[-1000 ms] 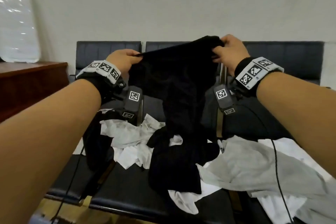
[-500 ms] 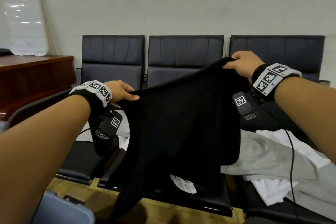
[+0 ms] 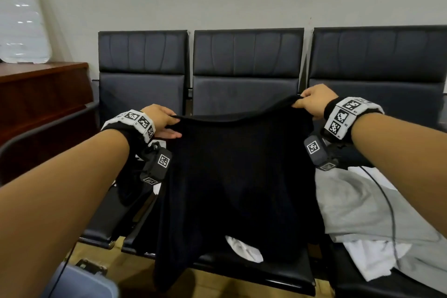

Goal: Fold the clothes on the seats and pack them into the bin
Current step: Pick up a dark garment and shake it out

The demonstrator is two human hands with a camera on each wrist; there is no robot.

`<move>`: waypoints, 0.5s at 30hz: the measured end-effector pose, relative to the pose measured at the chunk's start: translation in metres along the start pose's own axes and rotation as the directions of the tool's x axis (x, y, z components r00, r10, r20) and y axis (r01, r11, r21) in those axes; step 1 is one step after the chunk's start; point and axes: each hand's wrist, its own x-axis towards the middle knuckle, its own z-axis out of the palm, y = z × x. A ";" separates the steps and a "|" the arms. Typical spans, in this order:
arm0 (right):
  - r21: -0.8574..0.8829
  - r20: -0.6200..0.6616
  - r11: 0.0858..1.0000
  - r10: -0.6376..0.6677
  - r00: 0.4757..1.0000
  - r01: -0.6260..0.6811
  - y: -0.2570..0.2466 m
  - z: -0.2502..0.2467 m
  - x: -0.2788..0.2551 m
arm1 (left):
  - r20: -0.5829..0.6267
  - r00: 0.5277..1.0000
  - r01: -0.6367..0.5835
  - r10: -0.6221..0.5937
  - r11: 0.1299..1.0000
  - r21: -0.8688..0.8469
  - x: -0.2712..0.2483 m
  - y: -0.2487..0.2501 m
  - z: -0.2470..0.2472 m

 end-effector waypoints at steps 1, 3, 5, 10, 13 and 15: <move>0.041 -0.039 0.999 0.018 0.999 -0.016 -0.001 0.002 0.007 | 0.001 1.000 -0.018 0.018 1.000 -0.011 0.010 0.001 0.004; 0.096 -0.107 0.995 0.047 0.993 -0.037 -0.009 -0.002 0.019 | -0.001 0.998 -0.057 0.057 0.994 -0.091 0.026 0.009 0.014; 0.124 -0.229 0.992 0.032 0.973 -0.003 -0.027 -0.018 0.026 | -0.057 0.993 -0.114 0.107 0.982 -0.149 0.040 0.023 0.024; 0.123 -0.449 0.961 -0.169 0.877 0.248 -0.083 -0.080 0.009 | -0.113 0.944 -0.328 0.309 0.911 -0.250 0.044 0.086 0.032; 0.152 -0.375 0.938 -0.238 0.896 0.313 -0.100 -0.082 -0.021 | -0.097 0.925 -0.380 0.368 0.879 -0.287 0.037 0.094 0.033; 0.065 -0.193 0.943 -0.309 0.931 0.327 -0.103 -0.064 -0.045 | -0.052 0.920 -0.388 0.389 0.884 -0.261 0.030 0.076 0.034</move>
